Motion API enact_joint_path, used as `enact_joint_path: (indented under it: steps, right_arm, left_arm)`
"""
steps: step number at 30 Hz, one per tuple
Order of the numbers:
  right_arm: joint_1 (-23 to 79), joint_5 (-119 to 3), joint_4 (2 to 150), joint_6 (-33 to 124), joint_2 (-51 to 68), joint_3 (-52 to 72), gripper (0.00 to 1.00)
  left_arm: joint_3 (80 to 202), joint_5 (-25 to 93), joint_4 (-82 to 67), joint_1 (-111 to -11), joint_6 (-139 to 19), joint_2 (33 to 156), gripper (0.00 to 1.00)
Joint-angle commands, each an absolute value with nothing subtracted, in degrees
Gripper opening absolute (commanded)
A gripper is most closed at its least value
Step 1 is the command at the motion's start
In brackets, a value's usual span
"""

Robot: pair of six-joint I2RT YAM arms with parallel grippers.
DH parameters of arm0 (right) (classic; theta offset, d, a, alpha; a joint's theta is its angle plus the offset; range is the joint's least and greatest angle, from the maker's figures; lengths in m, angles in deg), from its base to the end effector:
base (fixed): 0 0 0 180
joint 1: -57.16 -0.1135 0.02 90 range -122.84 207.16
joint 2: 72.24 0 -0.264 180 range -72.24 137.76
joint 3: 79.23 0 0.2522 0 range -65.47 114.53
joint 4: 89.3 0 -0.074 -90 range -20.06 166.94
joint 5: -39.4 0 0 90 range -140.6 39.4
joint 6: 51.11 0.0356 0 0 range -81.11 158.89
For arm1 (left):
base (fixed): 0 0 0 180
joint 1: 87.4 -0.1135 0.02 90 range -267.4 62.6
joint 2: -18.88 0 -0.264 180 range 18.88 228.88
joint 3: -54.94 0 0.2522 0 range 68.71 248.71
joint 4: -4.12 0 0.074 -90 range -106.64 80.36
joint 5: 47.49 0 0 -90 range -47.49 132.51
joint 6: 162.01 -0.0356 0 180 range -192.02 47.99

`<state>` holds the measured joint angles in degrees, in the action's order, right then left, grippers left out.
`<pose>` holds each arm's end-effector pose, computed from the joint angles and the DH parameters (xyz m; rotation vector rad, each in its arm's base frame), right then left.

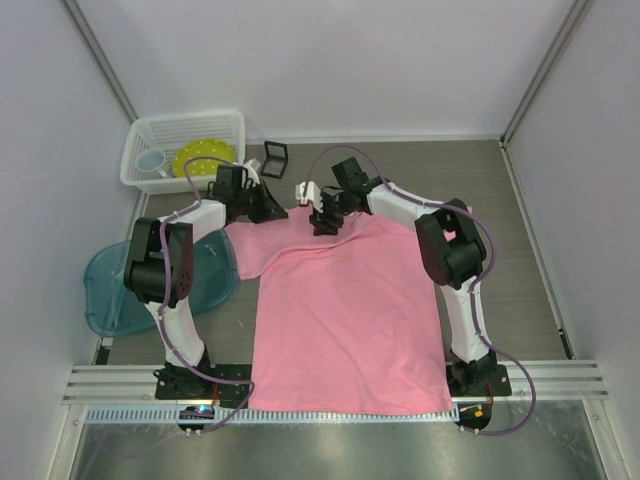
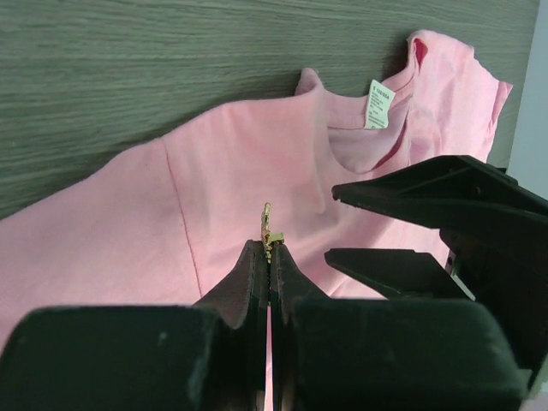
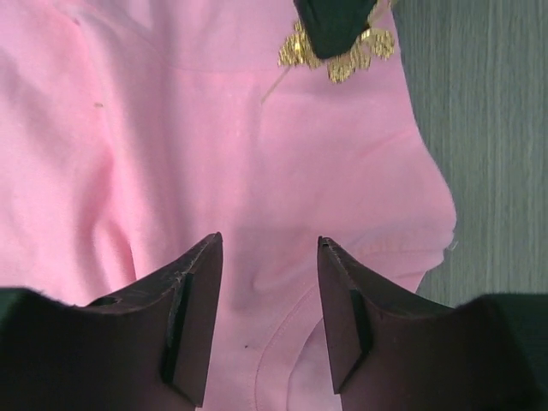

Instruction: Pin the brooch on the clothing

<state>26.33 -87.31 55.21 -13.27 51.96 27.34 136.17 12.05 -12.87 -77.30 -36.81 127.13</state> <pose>0.3929 0.2593 0.1734 -1.7382 1.5757 0.6164 0.3932 -0.0884 0.1769 -0.2521 2.4153 -1.0004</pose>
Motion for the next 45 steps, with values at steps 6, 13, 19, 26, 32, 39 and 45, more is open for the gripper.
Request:
enact_joint_path:
  steps: [6, 13, 19, 26, 32, 39, 45]
  right_arm:
    - [25.6, -93.1, 53.0, -13.5, 55.7, 35.8, 0.5]
    - [25.6, -94.5, 48.0, -14.4, 58.9, 39.3, 0.46]
    - [25.6, -92.2, 43.7, -17.5, 60.5, 39.7, 0.44]
    - [25.6, -90.3, 42.7, -20.4, 61.2, 39.3, 0.16]
    - [25.4, -89.4, 46.9, -21.5, 57.6, 36.7, 0.01]
    - [24.9, -87.7, 56.1, -21.4, 50.8, 28.2, 0.01]
    - [24.5, -88.2, 57.9, -21.0, 48.6, 26.0, 0.01]
  left_arm:
    - [139.3, 11.0, -12.5, -77.4, -40.3, 125.8, 0.0]
    - [140.2, 11.0, -12.0, -77.4, -39.8, 126.8, 0.0]
    - [140.9, 11.0, -11.9, -77.1, -40.4, 127.8, 0.0]
    - [142.9, 8.6, -13.0, -76.3, -41.3, 130.3, 0.0]
    - [145.0, 4.0, -13.2, -76.0, -42.8, 132.8, 0.0]
    - [147.2, 0.7, -15.7, -75.6, -48.3, 133.8, 0.0]
    - [148.0, 1.0, -18.3, -74.7, -52.0, 134.0, 0.0]
